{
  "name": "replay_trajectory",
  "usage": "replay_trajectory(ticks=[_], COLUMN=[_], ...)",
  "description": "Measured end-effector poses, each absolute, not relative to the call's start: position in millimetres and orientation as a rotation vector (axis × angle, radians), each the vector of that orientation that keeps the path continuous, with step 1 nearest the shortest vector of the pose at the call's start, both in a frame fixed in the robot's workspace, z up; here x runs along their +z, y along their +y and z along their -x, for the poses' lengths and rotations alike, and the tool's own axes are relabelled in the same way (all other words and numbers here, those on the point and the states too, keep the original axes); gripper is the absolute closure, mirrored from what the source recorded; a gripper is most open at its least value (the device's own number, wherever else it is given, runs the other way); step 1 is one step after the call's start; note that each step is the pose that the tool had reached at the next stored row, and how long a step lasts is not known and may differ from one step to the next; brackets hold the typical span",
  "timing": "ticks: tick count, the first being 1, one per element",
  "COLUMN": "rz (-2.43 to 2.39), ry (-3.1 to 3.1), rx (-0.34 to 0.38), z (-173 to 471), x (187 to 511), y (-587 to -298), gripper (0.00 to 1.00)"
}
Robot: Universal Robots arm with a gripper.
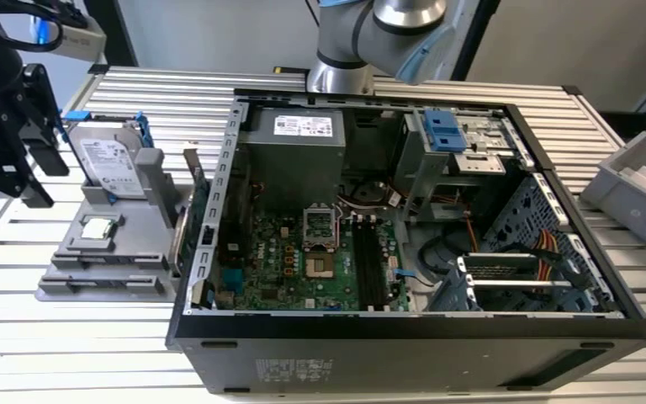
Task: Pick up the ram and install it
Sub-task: 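Pick up the ram and move it above insertion slot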
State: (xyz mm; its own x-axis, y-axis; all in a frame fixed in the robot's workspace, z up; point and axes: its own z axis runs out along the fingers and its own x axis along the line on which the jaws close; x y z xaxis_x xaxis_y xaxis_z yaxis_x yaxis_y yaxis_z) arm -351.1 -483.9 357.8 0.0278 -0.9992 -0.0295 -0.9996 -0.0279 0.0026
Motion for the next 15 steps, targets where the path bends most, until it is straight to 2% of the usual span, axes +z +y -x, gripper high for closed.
replay_trajectory(ticks=[15], rz=[2.239], ry=[2.178], rx=[0.038], z=[351.5], x=[354.1], y=[-483.9], gripper=[0.00])
